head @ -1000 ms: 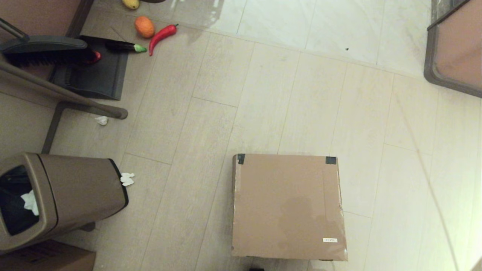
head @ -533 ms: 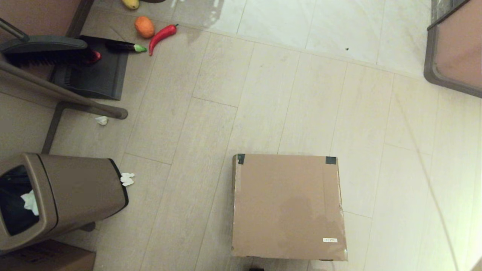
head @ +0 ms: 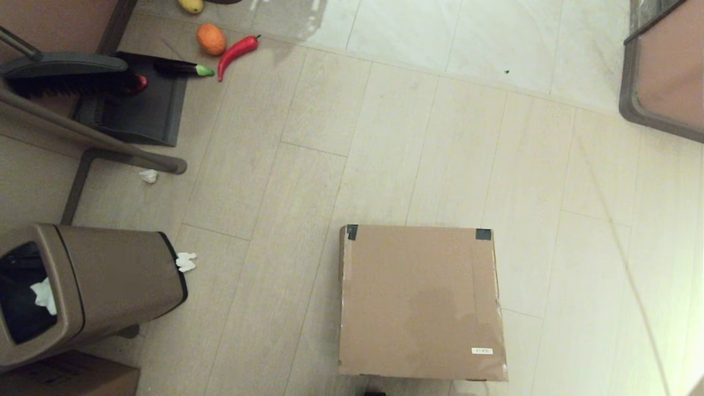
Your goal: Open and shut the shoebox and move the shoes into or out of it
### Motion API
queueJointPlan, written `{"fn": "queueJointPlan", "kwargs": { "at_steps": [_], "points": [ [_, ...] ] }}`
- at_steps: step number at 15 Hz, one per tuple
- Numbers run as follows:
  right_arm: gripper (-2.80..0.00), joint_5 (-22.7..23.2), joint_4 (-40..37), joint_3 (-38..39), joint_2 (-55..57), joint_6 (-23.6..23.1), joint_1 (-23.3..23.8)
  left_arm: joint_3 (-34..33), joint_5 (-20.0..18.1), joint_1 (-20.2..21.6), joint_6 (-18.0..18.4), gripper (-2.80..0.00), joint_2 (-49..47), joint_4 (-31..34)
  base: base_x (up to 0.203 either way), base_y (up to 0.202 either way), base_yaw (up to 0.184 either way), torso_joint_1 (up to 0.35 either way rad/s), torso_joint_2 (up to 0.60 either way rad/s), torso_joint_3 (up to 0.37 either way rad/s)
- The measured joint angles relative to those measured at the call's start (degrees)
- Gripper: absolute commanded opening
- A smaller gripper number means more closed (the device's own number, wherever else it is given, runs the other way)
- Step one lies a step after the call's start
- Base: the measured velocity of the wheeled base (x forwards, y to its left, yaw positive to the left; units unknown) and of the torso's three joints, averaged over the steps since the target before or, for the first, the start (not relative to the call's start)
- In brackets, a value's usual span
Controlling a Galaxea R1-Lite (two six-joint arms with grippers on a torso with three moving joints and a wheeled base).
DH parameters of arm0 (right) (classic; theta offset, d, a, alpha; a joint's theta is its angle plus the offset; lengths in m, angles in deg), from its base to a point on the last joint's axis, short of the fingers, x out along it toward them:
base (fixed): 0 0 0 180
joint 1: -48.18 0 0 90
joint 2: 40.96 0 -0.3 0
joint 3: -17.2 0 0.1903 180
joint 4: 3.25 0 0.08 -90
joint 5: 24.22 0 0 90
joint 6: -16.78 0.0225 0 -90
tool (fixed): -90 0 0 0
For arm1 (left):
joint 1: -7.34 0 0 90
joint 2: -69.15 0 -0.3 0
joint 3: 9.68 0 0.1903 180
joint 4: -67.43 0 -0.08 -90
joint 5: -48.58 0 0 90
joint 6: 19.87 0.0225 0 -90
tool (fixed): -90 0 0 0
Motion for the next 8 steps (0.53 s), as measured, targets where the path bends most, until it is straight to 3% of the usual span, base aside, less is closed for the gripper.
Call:
{"fn": "queueJointPlan", "kwargs": {
  "at_steps": [8],
  "points": [
    [-2.8,0.0,0.0,0.0,0.0,0.0,0.0,0.0,0.0,0.0,0.0,-2.8,0.0,0.0,0.0,0.0,0.0,0.0,0.0,0.0]
  ]
}}
